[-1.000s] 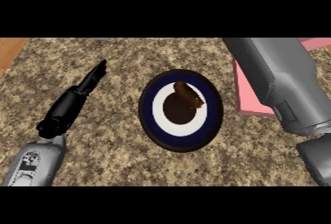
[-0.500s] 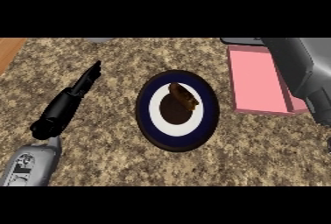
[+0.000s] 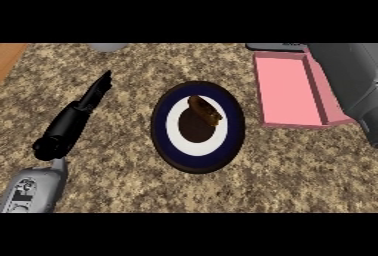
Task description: Pick the tomato from the plate and place it in the cardboard box
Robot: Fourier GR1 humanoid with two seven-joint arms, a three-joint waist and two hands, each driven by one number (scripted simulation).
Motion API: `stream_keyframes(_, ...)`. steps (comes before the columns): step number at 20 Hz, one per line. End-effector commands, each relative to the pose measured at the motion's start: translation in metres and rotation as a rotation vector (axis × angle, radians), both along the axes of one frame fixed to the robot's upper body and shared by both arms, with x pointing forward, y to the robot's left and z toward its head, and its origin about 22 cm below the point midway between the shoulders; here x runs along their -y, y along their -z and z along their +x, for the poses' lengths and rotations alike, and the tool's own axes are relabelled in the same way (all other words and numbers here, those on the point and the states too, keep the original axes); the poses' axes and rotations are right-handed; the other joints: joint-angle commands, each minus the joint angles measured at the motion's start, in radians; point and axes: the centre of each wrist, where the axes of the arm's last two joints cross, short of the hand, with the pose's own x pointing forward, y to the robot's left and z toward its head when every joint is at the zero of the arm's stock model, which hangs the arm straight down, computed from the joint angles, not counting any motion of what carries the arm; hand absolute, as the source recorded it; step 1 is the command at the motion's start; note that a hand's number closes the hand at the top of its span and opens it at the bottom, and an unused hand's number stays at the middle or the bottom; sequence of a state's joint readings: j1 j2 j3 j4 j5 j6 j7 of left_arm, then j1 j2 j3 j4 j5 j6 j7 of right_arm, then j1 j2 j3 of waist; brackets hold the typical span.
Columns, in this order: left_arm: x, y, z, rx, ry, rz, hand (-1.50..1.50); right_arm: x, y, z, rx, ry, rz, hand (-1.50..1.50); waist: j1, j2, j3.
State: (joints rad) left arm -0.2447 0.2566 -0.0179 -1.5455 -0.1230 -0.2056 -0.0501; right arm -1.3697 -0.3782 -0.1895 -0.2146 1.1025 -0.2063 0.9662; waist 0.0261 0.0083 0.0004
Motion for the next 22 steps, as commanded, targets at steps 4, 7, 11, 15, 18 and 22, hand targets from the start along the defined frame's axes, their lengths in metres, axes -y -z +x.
stream_keyframes(4,-0.007,0.005,0.000,-0.011,-0.019,0.005,0.00,0.038,0.033,-0.007,-0.207,0.008,0.189,1.50,-0.018,-0.006,0.000)
stream_keyframes(7,-0.002,0.005,-0.005,-0.022,-0.010,-0.022,0.00,0.034,0.037,-0.008,-0.208,-0.137,0.253,-1.50,-0.022,-0.010,0.000)
stream_keyframes(11,-0.010,0.000,0.002,0.016,-0.024,-0.002,0.00,0.032,0.034,-0.010,-0.060,-0.256,0.224,-1.50,-0.019,-0.004,0.000)
stream_keyframes(15,-0.014,0.003,-0.007,-0.012,-0.020,0.012,0.00,0.031,-0.005,-0.011,0.399,-0.231,0.220,-1.50,-0.018,-0.009,0.002)
stream_keyframes(18,-0.009,0.005,-0.008,-0.004,-0.015,-0.008,0.00,0.041,-0.030,-0.017,0.725,-0.123,0.363,-1.50,-0.027,-0.010,0.004)
stream_keyframes(22,-0.023,-0.003,-0.002,0.004,-0.040,-0.010,0.00,0.071,-0.003,-0.029,0.922,0.015,0.466,-1.50,-0.039,-0.009,0.003)
